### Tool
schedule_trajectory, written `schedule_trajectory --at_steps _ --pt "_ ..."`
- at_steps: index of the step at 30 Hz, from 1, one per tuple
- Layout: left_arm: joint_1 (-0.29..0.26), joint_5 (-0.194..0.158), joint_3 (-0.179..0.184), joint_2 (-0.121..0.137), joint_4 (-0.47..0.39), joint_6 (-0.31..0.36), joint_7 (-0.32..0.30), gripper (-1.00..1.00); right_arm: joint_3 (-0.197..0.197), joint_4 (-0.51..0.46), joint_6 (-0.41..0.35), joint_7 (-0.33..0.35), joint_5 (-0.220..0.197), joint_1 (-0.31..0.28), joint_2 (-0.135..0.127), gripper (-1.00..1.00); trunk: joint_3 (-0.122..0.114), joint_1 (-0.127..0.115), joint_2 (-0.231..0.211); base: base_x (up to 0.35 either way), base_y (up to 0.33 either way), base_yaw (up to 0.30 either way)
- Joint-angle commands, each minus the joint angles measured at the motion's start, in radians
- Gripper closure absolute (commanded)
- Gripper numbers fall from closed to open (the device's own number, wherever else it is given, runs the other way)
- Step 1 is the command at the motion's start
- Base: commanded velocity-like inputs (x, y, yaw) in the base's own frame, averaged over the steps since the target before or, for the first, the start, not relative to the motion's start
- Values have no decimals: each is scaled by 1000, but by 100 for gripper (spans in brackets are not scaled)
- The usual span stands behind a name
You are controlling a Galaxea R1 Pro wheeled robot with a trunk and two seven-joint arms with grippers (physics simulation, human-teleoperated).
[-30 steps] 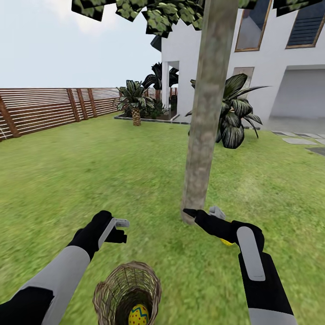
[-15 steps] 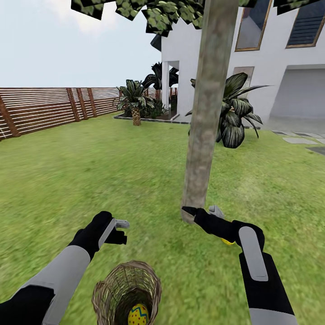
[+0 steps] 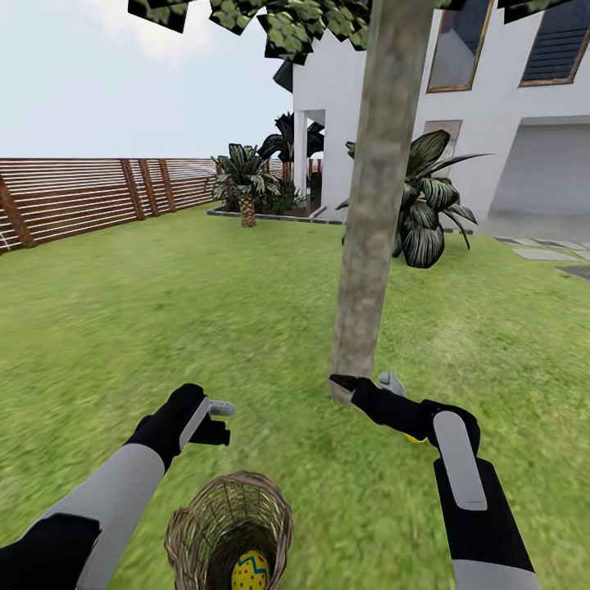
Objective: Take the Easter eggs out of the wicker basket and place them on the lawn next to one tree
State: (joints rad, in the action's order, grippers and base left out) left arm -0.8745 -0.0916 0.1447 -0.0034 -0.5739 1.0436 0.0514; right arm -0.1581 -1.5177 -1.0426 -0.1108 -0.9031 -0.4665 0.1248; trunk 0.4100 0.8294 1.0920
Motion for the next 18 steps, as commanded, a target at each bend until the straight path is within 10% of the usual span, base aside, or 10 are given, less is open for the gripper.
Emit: schedule_trajectory --at_steps 1,18 --pt "-4 -9 4 1 7 4 5 -100 -2 -1 -5 -10 -11 -1 1 -100 4 4 8 0 0 0" --pt "-36 -11 0 -1 94 4 7 -100 -1 -1 -5 -10 -13 -1 1 -100 58 69 127 0 0 0"
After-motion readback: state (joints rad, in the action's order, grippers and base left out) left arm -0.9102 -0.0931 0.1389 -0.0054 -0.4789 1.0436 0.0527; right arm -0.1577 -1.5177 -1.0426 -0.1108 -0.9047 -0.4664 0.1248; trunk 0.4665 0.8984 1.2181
